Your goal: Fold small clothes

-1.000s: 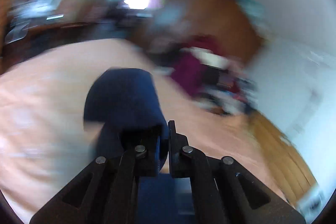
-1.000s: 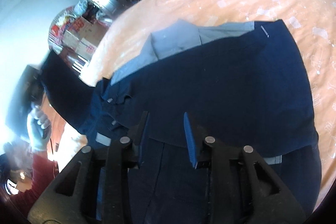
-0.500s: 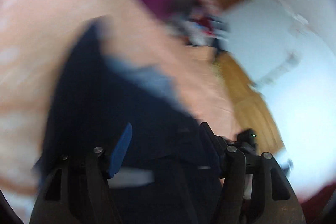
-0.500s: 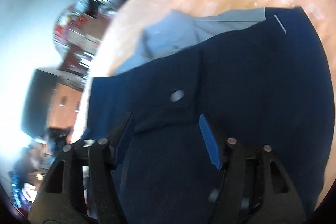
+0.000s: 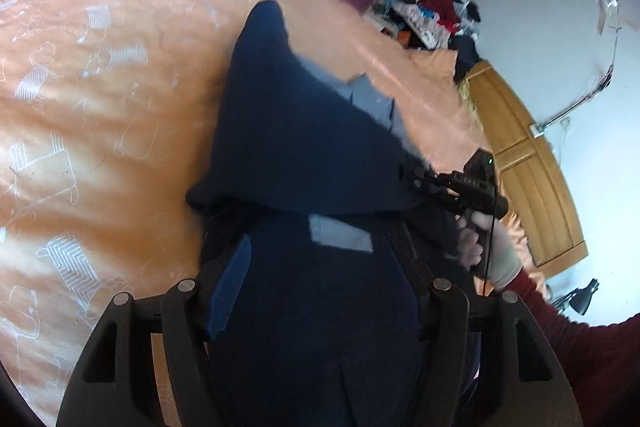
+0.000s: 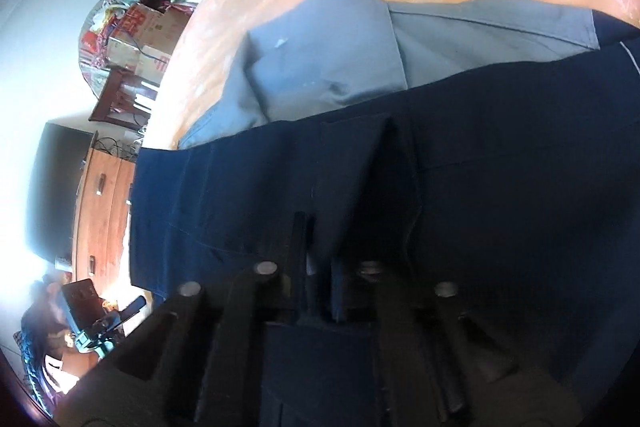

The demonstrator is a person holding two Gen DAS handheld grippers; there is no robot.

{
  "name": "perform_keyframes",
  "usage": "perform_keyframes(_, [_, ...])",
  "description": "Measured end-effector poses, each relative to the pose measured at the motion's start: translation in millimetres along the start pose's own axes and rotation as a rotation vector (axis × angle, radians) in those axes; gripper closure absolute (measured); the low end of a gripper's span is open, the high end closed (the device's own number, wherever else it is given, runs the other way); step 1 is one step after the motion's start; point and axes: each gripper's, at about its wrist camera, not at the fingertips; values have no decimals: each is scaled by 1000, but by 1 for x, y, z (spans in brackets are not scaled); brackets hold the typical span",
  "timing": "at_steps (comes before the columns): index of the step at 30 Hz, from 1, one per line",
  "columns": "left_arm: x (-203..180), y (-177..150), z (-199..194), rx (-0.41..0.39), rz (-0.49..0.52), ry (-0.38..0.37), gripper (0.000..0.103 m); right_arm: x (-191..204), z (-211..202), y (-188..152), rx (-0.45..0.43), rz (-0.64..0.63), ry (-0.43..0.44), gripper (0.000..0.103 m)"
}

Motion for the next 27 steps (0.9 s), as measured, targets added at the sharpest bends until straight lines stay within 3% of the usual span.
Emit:
perform_keyframes(2, [-9, 4, 10, 34, 26, -14, 35, 10, -17, -2, -52, -12, 31, 96])
perform_keyframes(5, [-7, 7, 25, 75, 46, 50, 33, 20, -55, -7, -140, -38, 41, 96])
perform_keyframes(9, [5, -1, 27, 69, -3, 38, 34, 7, -109, -23, -230, -35, -42, 96])
perform_keyframes(13, [9, -8, 24, 62, -12, 28, 34, -17, -102, -30, -188, 15, -58, 96])
perform_keyframes(15, [1, -3, 12, 21, -10, 3, 34, -20, -97, -32, -184, 18, -70, 96])
perform_keyframes(19, [-24, 22, -26, -96, 11, -52, 32, -27, -89, -34, -154, 30, -42, 93])
perform_keyframes(22, [-31, 49, -7, -72, 76, -19, 28, -26, -86, -39, -138, 3, -109, 90])
perform_keyframes(23, [-27, 58, 21, -24, 104, 85, 27, -23, -92, -40, -148, -5, -158, 87])
perform_keyframes(25, [-4, 60, 62, 90, 108, 406, 36, -9, -117, -46, -206, -54, -234, 81])
perform_keyframes(26, [3, 58, 66, 107, 88, 415, 46, 1, -127, -48, -237, -88, -266, 81])
perform_keyframes(27, [9, 54, 52, 64, 39, 359, 45, 15, -135, -50, -265, -135, -295, 81])
Point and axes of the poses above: each gripper's, at about its wrist camera, not at the fingertips, and z roughly the way its jaws point, x to its left, y to its top, and after that the axes turned 11 degrees about y, right-handed
